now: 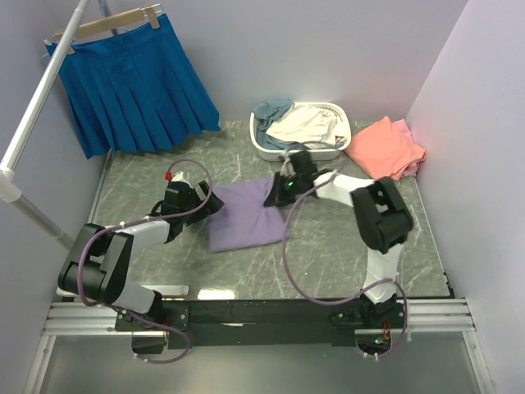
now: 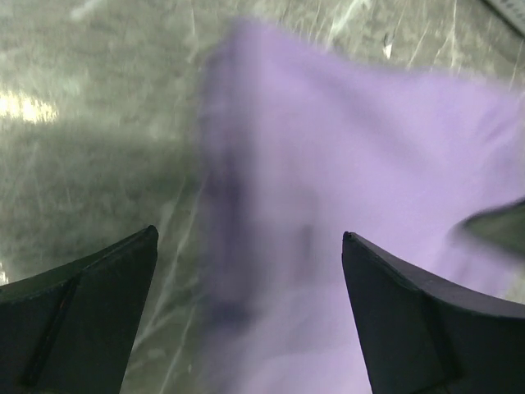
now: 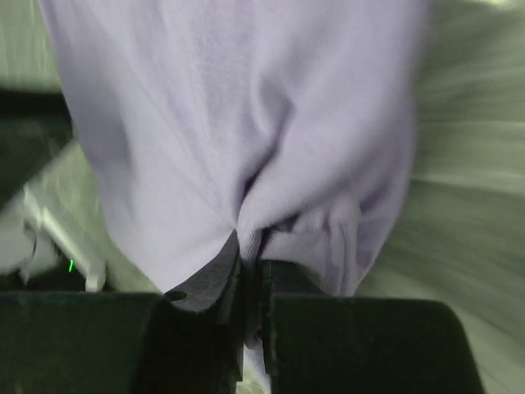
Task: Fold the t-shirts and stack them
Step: Neatly place the folded tshirt to the corner
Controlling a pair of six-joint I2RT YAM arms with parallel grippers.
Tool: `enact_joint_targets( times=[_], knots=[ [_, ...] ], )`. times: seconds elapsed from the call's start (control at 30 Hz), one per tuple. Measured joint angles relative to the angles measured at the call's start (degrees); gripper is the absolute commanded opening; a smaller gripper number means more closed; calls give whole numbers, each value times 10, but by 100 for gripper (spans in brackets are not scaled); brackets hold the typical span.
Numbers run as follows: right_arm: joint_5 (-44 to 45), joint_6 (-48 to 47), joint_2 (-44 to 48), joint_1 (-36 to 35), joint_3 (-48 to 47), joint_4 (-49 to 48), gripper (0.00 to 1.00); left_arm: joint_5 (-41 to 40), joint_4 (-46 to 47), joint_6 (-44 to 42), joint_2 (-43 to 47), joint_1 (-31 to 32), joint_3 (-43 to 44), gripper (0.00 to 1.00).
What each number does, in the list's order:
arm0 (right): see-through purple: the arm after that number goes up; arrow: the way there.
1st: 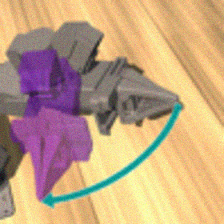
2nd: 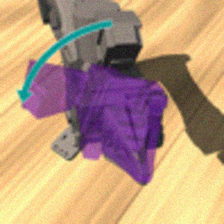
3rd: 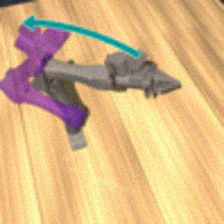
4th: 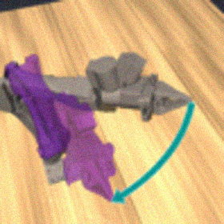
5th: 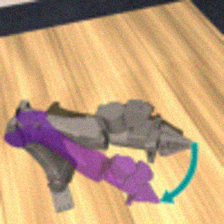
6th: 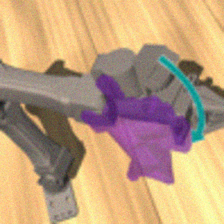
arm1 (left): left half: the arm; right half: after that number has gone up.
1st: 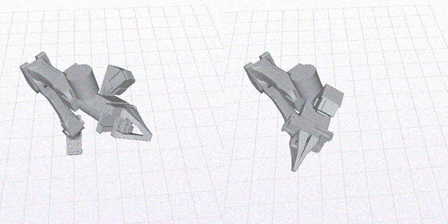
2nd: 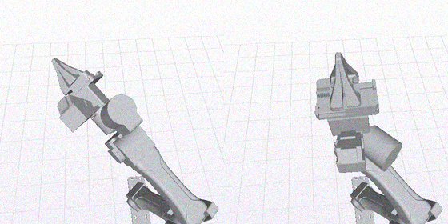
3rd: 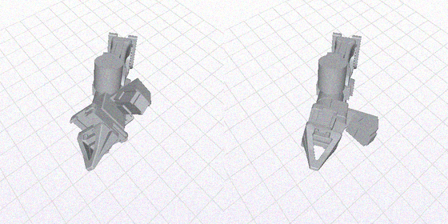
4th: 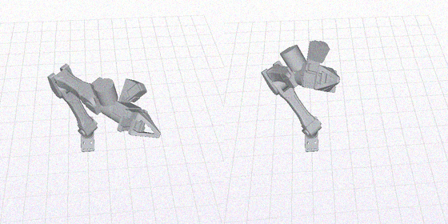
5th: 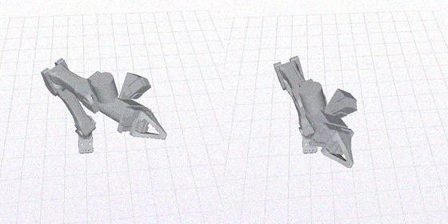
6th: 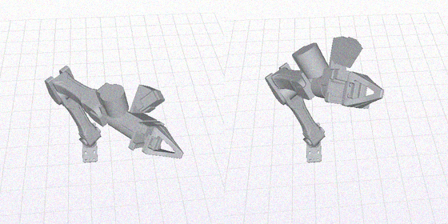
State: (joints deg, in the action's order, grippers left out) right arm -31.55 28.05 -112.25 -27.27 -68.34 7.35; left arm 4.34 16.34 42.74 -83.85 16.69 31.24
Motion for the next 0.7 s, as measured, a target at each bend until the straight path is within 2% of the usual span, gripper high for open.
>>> enact_joint_targets(
  times=[0.17, 0.37, 0.47, 0.7],
  knots=[
    [87, -12, 83, 99, -55, 74, 0, 13, -30, -5, 9, 1, 9, 99],
    [187, -14, 108, 224, -230, 135, 0, 28, -38, -16, 13, 1, 23, 99],
    [226, -3, 106, 271, -293, 136, 0, 34, -38, -16, 15, 1, 23, 99],
    [317, 33, 101, 334, -311, 100, 0, 46, -41, -17, 15, 1, 29, 99]
  ],
)
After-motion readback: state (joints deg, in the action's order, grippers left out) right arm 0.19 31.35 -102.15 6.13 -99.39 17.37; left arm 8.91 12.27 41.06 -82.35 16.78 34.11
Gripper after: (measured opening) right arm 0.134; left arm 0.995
